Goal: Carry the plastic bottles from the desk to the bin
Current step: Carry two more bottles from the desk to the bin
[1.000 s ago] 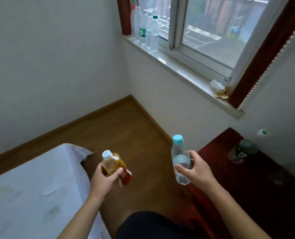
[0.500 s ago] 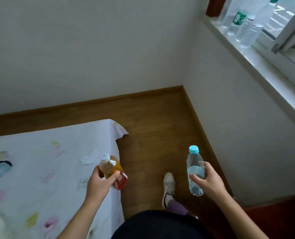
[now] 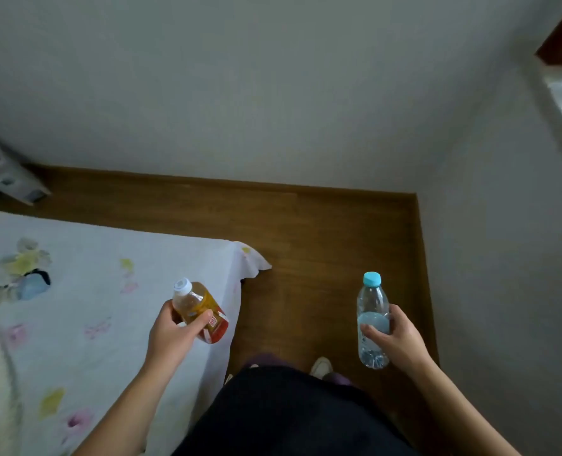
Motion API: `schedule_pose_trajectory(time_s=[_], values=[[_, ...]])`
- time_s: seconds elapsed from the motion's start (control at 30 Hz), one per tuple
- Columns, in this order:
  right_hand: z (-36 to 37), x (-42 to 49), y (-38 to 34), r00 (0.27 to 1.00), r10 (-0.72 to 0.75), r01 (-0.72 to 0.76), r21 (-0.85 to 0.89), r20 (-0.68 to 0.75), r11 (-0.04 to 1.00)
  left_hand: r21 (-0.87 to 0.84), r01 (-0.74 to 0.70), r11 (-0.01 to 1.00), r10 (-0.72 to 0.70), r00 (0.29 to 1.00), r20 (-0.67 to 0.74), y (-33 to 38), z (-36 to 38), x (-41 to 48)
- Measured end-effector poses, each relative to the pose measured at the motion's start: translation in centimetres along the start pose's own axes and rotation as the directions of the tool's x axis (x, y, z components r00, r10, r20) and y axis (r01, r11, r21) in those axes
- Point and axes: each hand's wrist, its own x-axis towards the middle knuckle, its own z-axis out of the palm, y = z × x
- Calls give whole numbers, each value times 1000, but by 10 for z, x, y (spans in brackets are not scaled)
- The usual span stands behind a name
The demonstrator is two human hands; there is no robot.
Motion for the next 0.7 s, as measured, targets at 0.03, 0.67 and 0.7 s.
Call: schedule_pose_trajectory(time_s=[0.03,0.67,0.7], values=[[-1,16,-16,999,-24,24,-11,29,1000,-18,29,999,-30,999,-29,2,-3,6],[-13,281,-210,997,-83,81,-256,2,963,-142,176,974,-181,983,-24,136,36,251],[-17,291,-214,997,-74,69,-268,-9,961,-138,156,978,-158,987,-5,154,40,267]])
